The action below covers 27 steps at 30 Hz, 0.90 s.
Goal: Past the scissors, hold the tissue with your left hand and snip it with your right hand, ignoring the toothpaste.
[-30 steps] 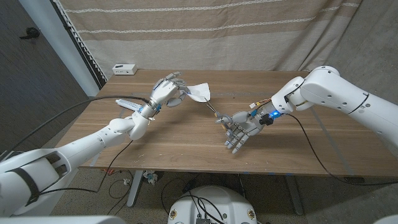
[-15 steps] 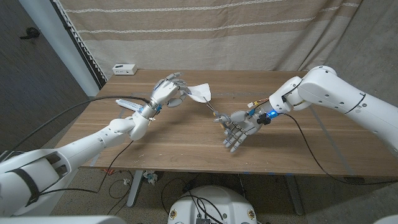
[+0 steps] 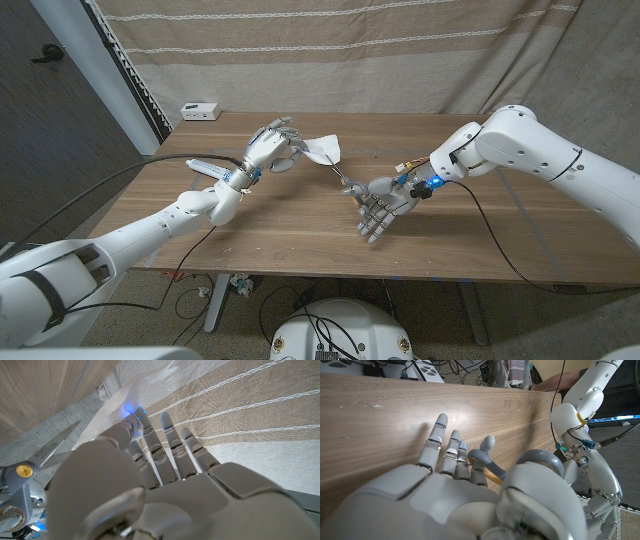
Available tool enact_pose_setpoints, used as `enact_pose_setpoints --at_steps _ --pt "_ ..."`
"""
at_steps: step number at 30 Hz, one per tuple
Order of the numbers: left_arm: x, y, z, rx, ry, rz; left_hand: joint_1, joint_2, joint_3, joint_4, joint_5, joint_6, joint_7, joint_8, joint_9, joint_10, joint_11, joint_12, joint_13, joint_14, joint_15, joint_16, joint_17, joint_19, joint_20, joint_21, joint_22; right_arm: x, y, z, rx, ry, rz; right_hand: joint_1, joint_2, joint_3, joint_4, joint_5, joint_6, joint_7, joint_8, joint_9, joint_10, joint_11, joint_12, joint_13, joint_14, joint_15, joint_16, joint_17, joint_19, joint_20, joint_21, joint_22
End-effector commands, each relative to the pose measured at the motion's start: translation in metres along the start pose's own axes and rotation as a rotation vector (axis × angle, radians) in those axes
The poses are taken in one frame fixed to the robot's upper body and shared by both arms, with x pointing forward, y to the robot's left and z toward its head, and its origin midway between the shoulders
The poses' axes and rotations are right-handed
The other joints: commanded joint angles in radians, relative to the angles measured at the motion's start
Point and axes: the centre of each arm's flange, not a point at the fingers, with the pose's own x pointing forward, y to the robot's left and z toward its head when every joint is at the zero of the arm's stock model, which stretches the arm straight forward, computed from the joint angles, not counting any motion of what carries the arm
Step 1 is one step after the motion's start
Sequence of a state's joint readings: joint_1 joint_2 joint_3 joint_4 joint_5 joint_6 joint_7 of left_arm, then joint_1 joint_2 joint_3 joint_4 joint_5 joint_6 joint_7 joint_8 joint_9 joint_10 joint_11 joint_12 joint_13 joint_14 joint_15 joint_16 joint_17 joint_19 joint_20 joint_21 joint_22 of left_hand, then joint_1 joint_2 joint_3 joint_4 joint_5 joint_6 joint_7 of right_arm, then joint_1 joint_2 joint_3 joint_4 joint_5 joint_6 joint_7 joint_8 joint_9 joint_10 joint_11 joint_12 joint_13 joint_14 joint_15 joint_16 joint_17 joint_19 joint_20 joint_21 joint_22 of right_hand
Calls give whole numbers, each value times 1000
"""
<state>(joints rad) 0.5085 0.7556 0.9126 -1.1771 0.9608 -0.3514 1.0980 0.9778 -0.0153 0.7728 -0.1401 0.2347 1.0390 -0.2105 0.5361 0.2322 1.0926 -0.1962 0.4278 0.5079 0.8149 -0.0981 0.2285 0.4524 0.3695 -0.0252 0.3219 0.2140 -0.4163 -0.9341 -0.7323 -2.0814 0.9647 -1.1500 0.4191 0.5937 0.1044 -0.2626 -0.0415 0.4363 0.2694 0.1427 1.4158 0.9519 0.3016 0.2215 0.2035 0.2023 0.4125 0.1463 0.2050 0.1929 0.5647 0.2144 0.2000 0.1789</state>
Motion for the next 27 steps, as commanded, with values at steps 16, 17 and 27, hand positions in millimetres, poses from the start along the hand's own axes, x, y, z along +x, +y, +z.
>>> enact_pose_setpoints --at_steps 16,17,27 --pt "-5 -2 0 -22 21 1 13 0 2 5 7 7 0 6 2 14 -14 4 2 4 -135 -9 8 -2 -3 6 3 2 -5 4 2 -3 -24 0 10 2 -4 -3 8 66 2 -1 0 0 1 2 3 5 2 3 10 5 -1 2" --pt "-5 -2 0 -25 24 3 13 1 3 5 7 6 0 6 2 14 -14 4 2 4 -135 -9 8 -2 -4 6 3 2 -5 4 0 -3 -23 0 10 2 -4 -3 8 66 2 -1 0 0 1 2 2 5 2 3 10 5 -1 2" --pt "-7 -2 1 -29 33 5 11 0 5 6 9 5 -1 6 2 14 -15 3 3 1 -134 -13 10 -2 -3 7 3 1 -3 5 -13 4 -26 0 11 3 -4 -4 7 66 1 -1 0 -1 0 2 2 4 2 3 10 5 -2 2"
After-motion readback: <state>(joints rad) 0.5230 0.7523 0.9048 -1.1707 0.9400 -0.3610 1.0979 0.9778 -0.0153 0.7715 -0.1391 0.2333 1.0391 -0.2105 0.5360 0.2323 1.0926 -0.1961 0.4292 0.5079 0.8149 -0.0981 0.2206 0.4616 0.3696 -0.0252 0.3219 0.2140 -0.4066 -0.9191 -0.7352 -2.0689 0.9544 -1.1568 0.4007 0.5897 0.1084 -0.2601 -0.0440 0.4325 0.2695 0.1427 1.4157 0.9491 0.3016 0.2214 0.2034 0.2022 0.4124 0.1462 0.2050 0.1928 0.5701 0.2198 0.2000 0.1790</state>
